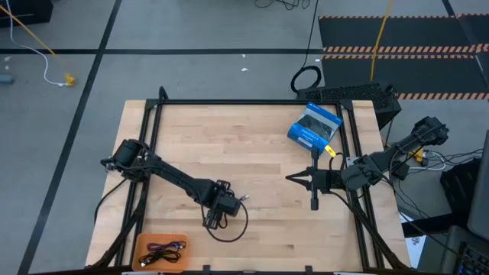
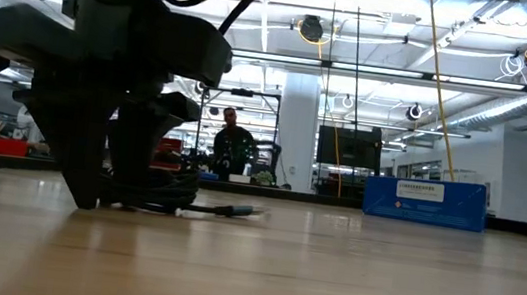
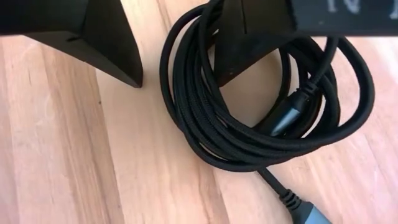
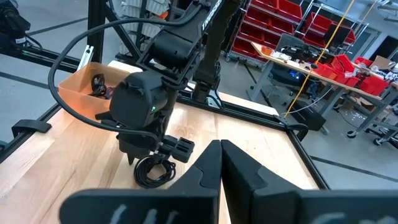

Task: Pick and place USB-C Cables
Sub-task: Put the black cable charger into the orange bin

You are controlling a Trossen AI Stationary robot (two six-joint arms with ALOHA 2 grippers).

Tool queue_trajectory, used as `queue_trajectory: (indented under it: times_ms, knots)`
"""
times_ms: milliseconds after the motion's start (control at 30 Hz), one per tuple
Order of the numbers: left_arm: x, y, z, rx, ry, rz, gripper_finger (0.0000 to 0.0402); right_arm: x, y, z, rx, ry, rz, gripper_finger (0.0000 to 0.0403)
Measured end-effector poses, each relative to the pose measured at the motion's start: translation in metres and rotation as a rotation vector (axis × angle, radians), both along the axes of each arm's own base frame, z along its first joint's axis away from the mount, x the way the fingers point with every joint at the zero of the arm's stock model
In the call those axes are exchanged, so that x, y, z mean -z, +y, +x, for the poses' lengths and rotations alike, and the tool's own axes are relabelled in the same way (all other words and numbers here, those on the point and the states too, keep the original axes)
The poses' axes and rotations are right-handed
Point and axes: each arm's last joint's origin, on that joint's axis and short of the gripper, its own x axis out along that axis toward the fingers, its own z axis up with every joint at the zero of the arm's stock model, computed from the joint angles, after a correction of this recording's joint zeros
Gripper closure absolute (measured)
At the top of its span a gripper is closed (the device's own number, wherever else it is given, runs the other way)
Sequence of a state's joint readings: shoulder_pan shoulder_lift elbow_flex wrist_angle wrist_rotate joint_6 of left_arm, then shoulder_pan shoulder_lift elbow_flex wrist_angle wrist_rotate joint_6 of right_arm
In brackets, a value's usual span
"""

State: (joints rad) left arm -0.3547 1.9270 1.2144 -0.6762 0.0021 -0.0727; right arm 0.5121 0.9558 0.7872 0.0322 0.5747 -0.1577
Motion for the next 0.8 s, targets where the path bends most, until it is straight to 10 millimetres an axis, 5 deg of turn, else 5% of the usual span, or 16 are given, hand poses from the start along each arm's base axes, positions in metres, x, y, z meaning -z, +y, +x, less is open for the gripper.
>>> queue_trajectory:
  times_ms: [800]
  knots:
    - [0.0009,0.0060,0.0035,0.004,-0.012,-0.003,0.0349,0.0000,0.0000,0.0000,0.000,0.000,0.000,0.0401]
